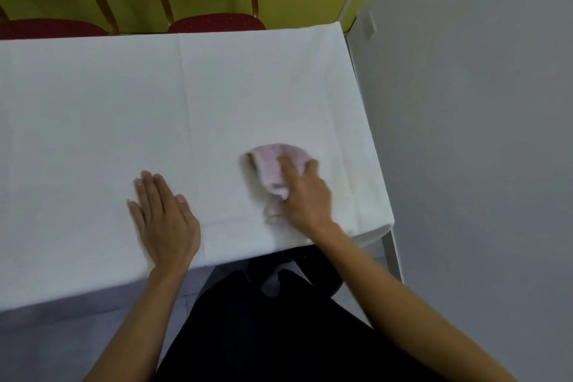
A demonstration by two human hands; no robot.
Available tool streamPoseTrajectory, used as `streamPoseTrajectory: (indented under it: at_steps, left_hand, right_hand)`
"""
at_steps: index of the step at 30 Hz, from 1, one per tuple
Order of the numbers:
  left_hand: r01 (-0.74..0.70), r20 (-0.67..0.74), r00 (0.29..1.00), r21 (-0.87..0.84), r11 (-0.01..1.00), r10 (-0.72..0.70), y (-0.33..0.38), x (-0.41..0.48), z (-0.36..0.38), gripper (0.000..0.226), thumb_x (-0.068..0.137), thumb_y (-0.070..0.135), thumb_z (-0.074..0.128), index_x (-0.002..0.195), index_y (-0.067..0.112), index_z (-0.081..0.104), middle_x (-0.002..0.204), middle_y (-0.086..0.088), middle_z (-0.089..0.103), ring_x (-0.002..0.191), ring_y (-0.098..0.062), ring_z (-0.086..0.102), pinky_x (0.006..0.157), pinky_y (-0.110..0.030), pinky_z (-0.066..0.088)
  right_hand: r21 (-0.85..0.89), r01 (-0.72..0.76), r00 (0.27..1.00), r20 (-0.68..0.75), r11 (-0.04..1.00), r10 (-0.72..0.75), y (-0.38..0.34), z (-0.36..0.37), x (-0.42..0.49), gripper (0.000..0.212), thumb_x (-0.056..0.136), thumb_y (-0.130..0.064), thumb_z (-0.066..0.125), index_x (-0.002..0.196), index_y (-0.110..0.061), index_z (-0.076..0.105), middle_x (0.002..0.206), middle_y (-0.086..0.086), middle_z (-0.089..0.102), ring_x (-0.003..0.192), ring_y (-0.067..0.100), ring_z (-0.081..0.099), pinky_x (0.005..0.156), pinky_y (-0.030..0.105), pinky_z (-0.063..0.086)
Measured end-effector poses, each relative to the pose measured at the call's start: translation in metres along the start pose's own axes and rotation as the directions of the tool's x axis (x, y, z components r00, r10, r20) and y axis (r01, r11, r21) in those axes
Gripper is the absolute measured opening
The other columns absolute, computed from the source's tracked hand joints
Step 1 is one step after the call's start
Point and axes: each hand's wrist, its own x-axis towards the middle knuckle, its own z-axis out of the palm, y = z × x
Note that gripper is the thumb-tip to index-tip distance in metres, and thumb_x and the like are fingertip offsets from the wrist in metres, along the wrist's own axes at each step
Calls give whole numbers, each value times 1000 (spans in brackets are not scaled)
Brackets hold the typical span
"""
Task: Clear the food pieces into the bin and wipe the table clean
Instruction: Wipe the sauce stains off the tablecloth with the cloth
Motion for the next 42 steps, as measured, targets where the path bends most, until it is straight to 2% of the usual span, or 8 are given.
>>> streamPoseTrajectory:
  at_steps: [4,7,11,16,21,26,33,42]
  left_hand:
    - [51,-8,999,-1,999,-51,-1,-4,-2,57,105,24,23,154,-5,23,164,-18,17,154,-30,10,124,-52,8]
    - [46,-22,999,-2,999,-46,1,-4,-2,56,105,23,23,154,-6,23,164,-19,17,154,-30,10,124,-51,7]
    - [38,-41,998,25,999,-37,-1,-5,0,55,106,22,26,153,-6,25,163,-20,19,154,-31,12,124,-51,9]
    - [-18,-17,1000,39,999,19,-8,-6,0,58,105,23,34,154,-5,23,164,-20,18,154,-32,11,125,-49,6]
    - [15,0,1000,34,999,-15,-4,-7,-4,57,106,26,22,154,-4,23,164,-18,18,154,-31,11,125,-50,7]
    - [31,48,998,-27,999,-30,-7,-4,-6,59,106,27,21,156,-2,18,166,-15,12,155,-28,7,125,-48,3]
    - [55,85,995,-48,997,-51,-38,1,-21,63,104,34,15,157,1,15,167,-12,7,155,-25,2,126,-42,-1]
    - [209,-6,978,-16,978,-209,-190,36,-63,61,105,32,20,154,-4,25,164,-20,17,154,-32,10,124,-51,8]
  right_hand:
    - [14,-246,959,-138,969,246,68,-23,-1,72,83,-35,67,147,-27,36,127,17,40,75,34,54,66,34,44]
    - [66,-265,953,-135,962,272,54,-19,0,70,88,-39,62,148,-22,30,133,21,36,86,39,57,72,40,48]
    - [81,-64,997,37,995,61,-36,20,-26,72,91,-24,56,153,-22,19,146,25,26,96,46,61,78,43,49]
    - [120,187,978,71,975,-197,-98,45,-54,68,89,-19,58,151,-16,32,135,26,39,109,43,53,77,42,47]
    - [49,6,1000,-22,999,-5,-13,22,-40,68,88,-19,61,149,-29,31,136,18,37,84,37,63,70,38,53]
    - [131,-169,982,-67,977,179,27,3,-38,72,83,-28,62,148,-30,32,130,13,36,90,36,56,77,40,48]
    - [146,-18,999,35,989,13,-65,31,-43,69,86,-24,58,149,-31,30,137,13,32,98,40,59,77,39,48]
    - [139,9,998,54,990,-16,-191,74,-36,66,89,-25,56,149,-26,28,138,17,32,97,41,58,78,42,50]
